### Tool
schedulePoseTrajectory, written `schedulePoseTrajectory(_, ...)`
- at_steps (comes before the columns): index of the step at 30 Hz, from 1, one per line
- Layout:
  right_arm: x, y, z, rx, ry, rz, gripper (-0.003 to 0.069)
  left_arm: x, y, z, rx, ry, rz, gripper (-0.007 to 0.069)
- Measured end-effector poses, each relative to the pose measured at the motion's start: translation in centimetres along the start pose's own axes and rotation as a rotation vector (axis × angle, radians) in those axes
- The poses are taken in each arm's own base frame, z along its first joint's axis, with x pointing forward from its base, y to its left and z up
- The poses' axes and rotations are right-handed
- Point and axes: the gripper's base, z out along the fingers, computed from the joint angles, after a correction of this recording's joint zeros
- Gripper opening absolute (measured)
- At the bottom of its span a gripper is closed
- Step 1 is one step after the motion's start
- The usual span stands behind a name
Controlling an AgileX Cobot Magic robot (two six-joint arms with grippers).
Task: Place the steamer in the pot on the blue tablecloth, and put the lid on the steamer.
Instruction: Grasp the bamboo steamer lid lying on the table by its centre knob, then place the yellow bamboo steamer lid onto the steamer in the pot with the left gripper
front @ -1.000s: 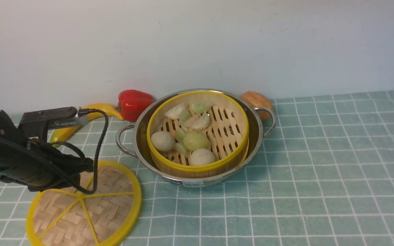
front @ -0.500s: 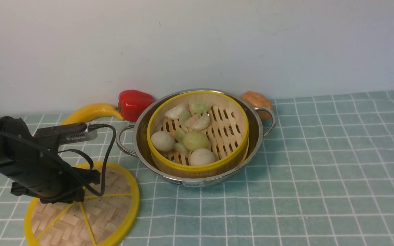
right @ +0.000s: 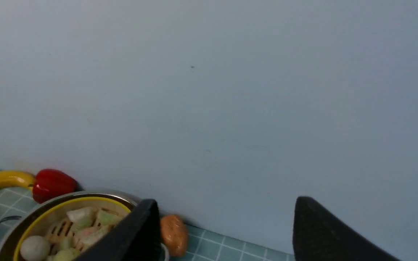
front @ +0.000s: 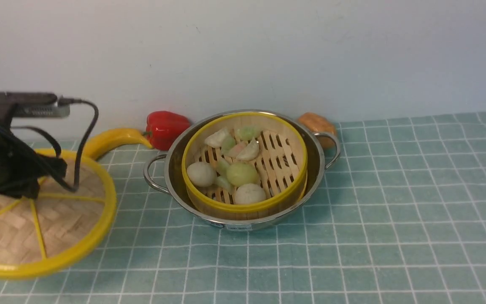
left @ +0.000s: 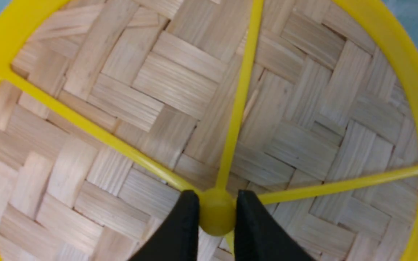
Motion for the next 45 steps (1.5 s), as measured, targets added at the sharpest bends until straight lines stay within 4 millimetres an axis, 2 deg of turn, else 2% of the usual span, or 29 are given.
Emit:
schedulePoseTrajectory(3,1.1,-0.5,-1.6,0.014,-0.008,0.022,0.0483,-1.9,-3.0,-1.9,0.049,-0.075,0.091,0.0113)
schedulePoseTrajectory(4,1.7,-0.7,-2.4,0.014,-0.01,0.038,0.0483,-3.2,-5.5,-3.1,0.091,-0.127,0.15,0.0113)
schedulePoseTrajectory(6,2.4,-0.9,-3.2,0.01,-0.013,0.054,0.0483,-4.7,-9.2,-3.6,0.141,-0.169,0.236,0.0113)
schedulePoseTrajectory(10,3.3,-1.0,-5.0,-0.027,-0.03,0.098,0.0483,-6.6,-17.4,-2.9,0.225,-0.2,0.373,0.0113)
schedulePoseTrajectory(11,3.3,-0.9,-5.1,-0.032,-0.032,0.1,0.0483,-6.9,-18.2,-2.6,0.228,-0.2,0.384,0.0113)
schedulePoseTrajectory(13,3.5,-0.9,-5.8,-0.057,-0.04,0.118,0.0483,-7.6,-21.2,-1.6,0.24,-0.198,0.433,0.0113)
schedulePoseTrajectory(15,3.6,-0.8,-6.1,-0.073,-0.045,0.126,0.0483,-8.1,-22.6,-0.7,0.239,-0.193,0.452,0.0113)
schedulePoseTrajectory(19,3.6,-0.6,-6.2,-0.095,-0.044,0.139,0.0483,-9.0,-24.1,1.4,0.224,-0.161,0.456,0.0113)
schedulePoseTrajectory(28,3.6,-0.6,-6.2,-0.1,-0.043,0.141,0.0457,-8.8,-24.9,4.4,0.205,-0.094,0.466,0.0113)
schedulePoseTrajectory(36,3.6,-0.6,-6.2,-0.1,-0.043,0.143,0.0434,-8.6,-25.2,5.6,0.199,-0.071,0.466,0.0113)
schedulePoseTrajectory(45,3.6,-0.6,-6.2,-0.1,-0.043,0.144,0.0432,-8.6,-25.3,5.8,0.2,-0.072,0.465,0.0113)
